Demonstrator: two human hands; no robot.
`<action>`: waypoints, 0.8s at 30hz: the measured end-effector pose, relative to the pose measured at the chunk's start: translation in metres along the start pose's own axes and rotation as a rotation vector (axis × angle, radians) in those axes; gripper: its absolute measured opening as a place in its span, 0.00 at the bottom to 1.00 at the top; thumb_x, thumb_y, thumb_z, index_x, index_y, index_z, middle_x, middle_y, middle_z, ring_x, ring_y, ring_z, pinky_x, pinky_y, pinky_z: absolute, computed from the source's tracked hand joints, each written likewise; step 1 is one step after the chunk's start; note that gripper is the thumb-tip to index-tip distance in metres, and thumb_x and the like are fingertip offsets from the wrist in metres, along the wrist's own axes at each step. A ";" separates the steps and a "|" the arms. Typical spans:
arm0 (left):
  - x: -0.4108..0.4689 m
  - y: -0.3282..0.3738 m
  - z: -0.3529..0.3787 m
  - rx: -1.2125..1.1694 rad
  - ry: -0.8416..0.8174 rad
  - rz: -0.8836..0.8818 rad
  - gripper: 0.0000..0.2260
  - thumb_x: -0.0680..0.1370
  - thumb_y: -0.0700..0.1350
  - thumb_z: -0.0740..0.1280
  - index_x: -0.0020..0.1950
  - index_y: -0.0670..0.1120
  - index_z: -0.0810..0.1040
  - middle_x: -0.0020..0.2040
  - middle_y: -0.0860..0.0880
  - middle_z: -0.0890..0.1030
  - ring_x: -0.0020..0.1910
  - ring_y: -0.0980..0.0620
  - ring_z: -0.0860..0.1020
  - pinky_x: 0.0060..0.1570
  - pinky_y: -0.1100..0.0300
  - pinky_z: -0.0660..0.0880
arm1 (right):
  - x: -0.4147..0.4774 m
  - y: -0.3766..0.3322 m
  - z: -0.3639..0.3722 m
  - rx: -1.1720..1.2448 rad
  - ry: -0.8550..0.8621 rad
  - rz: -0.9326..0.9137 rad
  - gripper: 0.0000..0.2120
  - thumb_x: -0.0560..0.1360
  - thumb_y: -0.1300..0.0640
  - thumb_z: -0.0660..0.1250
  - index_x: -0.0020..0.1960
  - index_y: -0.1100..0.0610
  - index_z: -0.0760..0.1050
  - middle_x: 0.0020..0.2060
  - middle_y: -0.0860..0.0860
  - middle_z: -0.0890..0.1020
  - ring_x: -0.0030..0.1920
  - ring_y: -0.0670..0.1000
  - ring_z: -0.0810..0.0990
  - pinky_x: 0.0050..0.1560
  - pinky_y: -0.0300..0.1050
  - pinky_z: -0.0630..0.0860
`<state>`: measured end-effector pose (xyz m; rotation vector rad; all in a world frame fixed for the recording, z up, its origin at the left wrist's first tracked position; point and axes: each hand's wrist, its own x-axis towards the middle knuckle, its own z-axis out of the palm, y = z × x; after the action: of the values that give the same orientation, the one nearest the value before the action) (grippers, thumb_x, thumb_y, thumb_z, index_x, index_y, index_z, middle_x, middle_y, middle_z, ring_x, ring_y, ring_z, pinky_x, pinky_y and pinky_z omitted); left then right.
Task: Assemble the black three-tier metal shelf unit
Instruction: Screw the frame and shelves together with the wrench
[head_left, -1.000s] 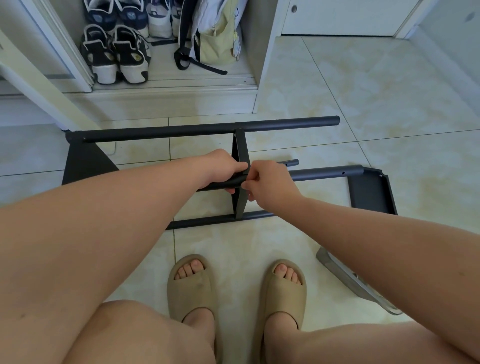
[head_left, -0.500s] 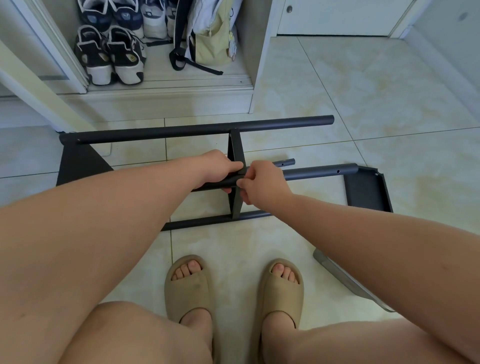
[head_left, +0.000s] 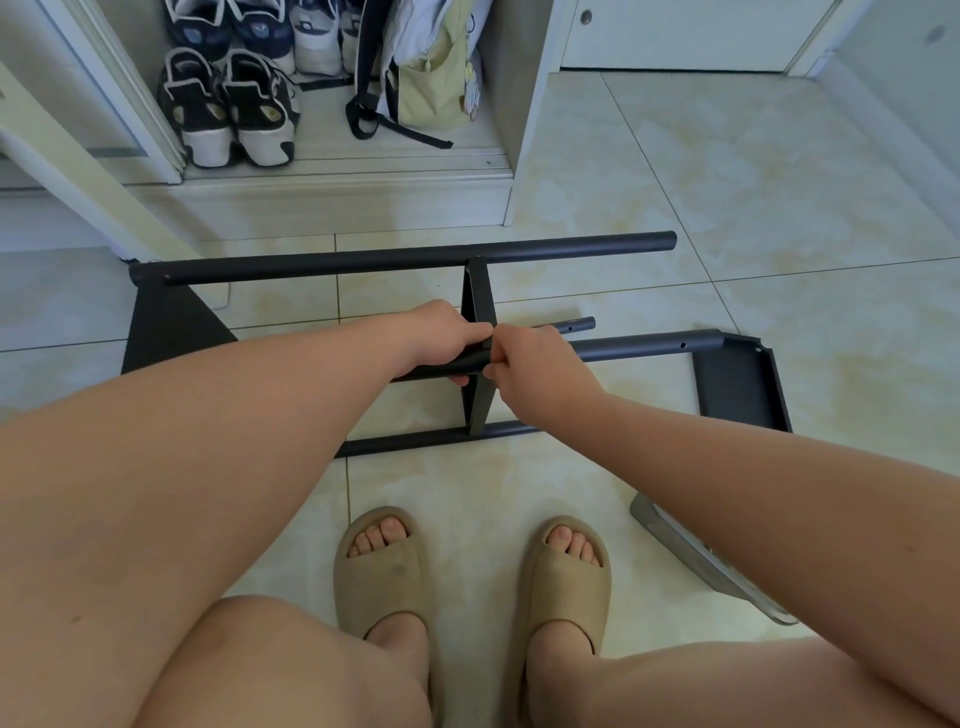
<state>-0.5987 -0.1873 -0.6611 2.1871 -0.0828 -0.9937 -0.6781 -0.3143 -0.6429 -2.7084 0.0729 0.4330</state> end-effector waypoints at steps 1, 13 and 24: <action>0.000 0.000 0.000 -0.003 0.003 0.002 0.17 0.82 0.56 0.63 0.49 0.43 0.82 0.44 0.44 0.87 0.40 0.49 0.85 0.55 0.56 0.75 | -0.001 -0.001 0.001 0.001 0.005 0.017 0.06 0.83 0.57 0.61 0.48 0.54 0.66 0.40 0.52 0.73 0.41 0.55 0.75 0.40 0.46 0.69; 0.002 -0.001 0.001 0.037 0.019 0.015 0.19 0.82 0.54 0.61 0.55 0.41 0.83 0.37 0.46 0.86 0.33 0.53 0.83 0.49 0.58 0.74 | 0.004 0.004 0.009 0.074 -0.057 0.147 0.15 0.85 0.52 0.55 0.49 0.60 0.74 0.43 0.58 0.80 0.40 0.57 0.80 0.39 0.49 0.77; 0.003 -0.002 0.001 0.013 0.004 0.038 0.16 0.82 0.55 0.62 0.49 0.44 0.83 0.43 0.44 0.86 0.39 0.50 0.85 0.58 0.53 0.75 | -0.003 0.014 0.007 -0.040 0.138 -0.158 0.03 0.80 0.59 0.67 0.54 0.53 0.76 0.54 0.51 0.73 0.54 0.54 0.70 0.48 0.54 0.78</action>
<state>-0.5974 -0.1875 -0.6650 2.1916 -0.1286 -0.9698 -0.6843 -0.3245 -0.6533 -2.7540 -0.1128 0.2034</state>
